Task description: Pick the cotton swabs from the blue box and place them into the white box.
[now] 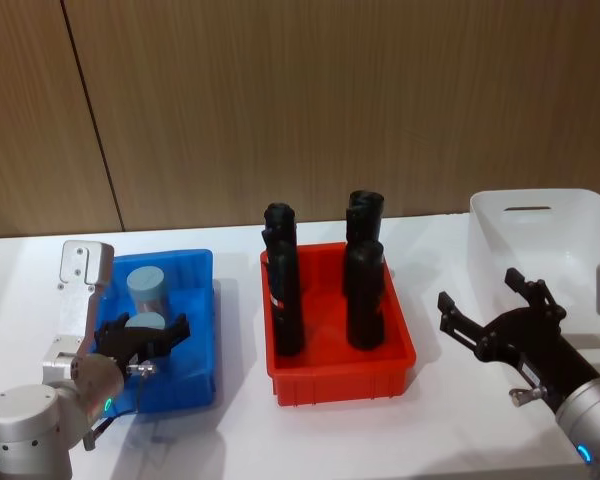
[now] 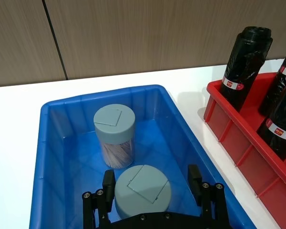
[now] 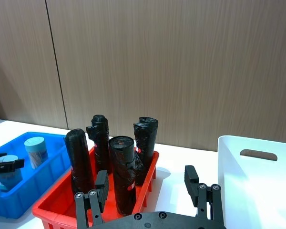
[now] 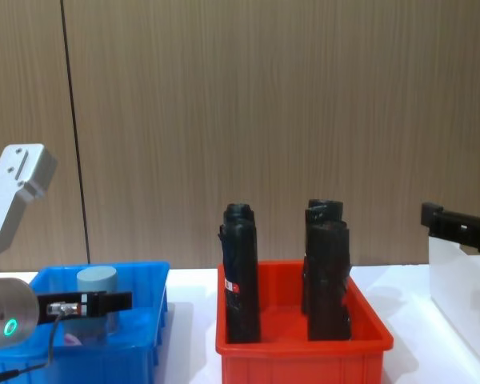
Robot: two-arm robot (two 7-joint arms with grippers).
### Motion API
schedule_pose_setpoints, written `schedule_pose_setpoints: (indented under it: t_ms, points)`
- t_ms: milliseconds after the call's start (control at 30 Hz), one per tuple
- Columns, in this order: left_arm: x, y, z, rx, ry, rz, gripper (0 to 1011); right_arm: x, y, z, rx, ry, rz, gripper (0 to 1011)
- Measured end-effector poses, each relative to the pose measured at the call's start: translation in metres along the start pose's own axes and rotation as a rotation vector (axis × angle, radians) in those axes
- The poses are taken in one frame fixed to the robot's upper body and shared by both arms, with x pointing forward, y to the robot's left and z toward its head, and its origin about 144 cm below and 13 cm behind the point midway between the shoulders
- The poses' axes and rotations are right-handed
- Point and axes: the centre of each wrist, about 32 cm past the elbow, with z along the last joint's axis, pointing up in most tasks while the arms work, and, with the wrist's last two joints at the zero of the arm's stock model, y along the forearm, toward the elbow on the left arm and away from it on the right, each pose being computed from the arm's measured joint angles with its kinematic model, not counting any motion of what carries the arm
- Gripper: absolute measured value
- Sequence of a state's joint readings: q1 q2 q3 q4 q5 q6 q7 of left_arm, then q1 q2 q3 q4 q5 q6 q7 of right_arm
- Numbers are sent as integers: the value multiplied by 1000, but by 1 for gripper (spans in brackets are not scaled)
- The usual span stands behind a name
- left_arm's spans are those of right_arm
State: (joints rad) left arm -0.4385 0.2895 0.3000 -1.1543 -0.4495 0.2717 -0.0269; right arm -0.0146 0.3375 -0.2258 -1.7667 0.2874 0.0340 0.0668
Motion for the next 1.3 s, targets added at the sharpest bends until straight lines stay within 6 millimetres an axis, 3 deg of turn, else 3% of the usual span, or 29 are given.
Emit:
schedule_pose_setpoints:
  t_ms: [400, 767, 1300]
  points:
    - [3, -1, -2, 12, 3, 6, 671, 0, 0, 0, 0, 0, 0, 1001]
    - [1, 8, 14, -21, -65, 21, 670, 0, 0, 0, 0, 0, 0, 1002]
    - [-16, 33, 68, -182, -232, -79, 670, 0, 0, 0, 0, 0, 0, 1002]
